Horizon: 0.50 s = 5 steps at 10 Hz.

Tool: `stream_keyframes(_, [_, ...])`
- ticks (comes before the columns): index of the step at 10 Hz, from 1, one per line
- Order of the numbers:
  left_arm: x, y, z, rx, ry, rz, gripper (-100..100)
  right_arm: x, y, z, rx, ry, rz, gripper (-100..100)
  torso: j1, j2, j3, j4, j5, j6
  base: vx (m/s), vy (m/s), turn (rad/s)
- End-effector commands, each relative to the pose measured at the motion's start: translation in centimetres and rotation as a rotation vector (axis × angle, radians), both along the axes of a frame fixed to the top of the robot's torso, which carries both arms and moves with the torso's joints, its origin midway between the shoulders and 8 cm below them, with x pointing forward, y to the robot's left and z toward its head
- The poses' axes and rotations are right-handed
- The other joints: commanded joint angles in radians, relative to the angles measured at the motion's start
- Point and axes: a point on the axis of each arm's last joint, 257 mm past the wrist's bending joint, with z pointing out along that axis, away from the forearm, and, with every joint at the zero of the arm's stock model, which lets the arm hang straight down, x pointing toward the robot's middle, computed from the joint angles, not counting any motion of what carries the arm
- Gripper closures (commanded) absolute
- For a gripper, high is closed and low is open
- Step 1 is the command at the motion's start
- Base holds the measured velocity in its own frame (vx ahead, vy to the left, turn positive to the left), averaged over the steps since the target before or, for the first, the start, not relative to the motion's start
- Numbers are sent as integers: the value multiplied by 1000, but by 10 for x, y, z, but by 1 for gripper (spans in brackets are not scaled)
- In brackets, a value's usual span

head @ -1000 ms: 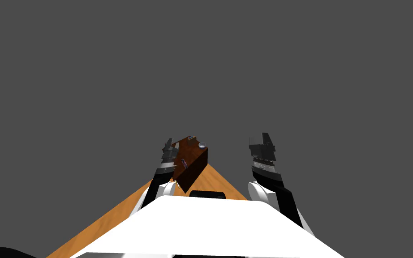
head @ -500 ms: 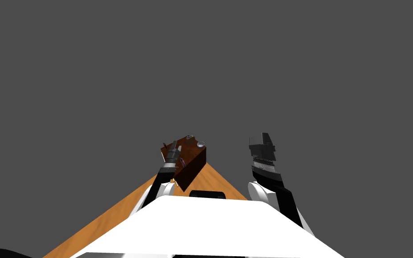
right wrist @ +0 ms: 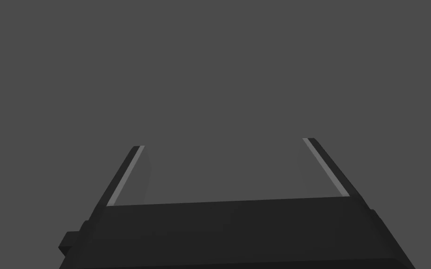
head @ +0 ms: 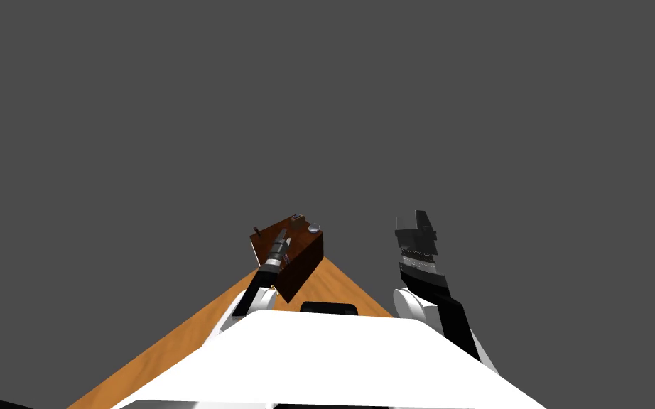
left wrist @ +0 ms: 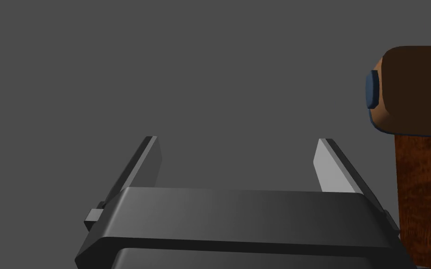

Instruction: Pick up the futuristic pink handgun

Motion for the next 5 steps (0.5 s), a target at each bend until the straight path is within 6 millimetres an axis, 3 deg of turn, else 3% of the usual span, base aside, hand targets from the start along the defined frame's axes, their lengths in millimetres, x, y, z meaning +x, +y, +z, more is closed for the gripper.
stream_keyframes(1, [8,0,-29,6,79,-10,-100,0,0,0,0,0,0,0,0,0,0,0,0,0,-28,-71,-76])
stream_keyframes(4, [11,4,-58,13,155,-13,-100,0,0,0,0,0,0,0,2,-1,-1,0,1,0,-15,-33,-39])
stream_keyframes(5, [14,7,-79,22,212,-18,-100,0,0,0,0,0,0,0,3,-1,-1,0,1,0,-13,-27,-71])
